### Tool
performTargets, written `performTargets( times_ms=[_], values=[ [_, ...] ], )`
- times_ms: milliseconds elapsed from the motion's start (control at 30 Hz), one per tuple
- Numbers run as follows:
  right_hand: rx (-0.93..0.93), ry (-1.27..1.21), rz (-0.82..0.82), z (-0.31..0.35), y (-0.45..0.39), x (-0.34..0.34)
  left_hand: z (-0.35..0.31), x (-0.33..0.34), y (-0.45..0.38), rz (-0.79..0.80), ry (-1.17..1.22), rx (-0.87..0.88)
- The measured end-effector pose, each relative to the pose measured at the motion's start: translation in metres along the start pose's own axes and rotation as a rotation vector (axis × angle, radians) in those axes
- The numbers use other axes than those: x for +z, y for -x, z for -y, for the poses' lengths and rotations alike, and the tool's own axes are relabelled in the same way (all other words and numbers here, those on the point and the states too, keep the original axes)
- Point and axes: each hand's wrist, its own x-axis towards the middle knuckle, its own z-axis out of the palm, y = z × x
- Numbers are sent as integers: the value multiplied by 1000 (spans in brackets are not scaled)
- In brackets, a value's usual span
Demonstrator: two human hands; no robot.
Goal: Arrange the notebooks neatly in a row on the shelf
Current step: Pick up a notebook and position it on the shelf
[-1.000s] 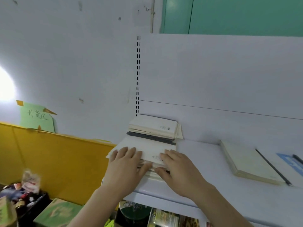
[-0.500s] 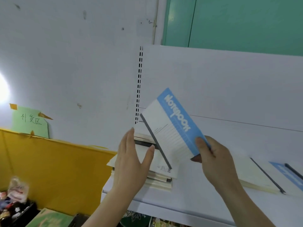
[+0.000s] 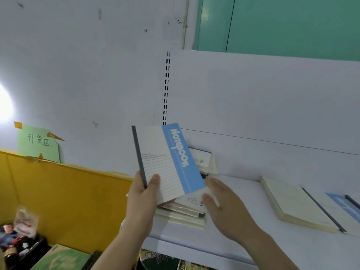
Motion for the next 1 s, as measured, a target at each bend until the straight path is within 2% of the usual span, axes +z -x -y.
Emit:
performTargets(
  times_ms=[33, 100, 233, 367, 500, 600, 700, 833, 933, 1000],
  values=[
    [-68, 102, 87, -1, -4, 8, 2, -5, -2, -11, -11, -10],
    [-166, 257, 162, -3, -9, 21, 5, -15, -4, -28, -49, -17],
    [-244, 322, 102, 1, -12, 11, 2, -25, -7, -33, -38, -30],
    [-140, 205, 173, -5, -5, -21, -7, -29, -11, -54, -12, -14],
    [-31, 156, 119, -8, 10, -76, -20, -30, -17, -52, 42, 6],
    [72, -10, 9, -10, 23, -111, -25, -29, -24, -93, 84, 19],
    [164, -328, -89, -6, 33, -124, -21, -23, -28, -123, 16, 52],
    [263, -773, -205, 0, 34, -116, -11, -2, -15, 9, -111, 72],
    [321, -893, -307, 2, 26, -93, -2, 16, 2, 148, -116, 35],
    [354, -806, -412, 1, 22, -72, 2, 27, 14, 207, -96, 19]
  ],
)
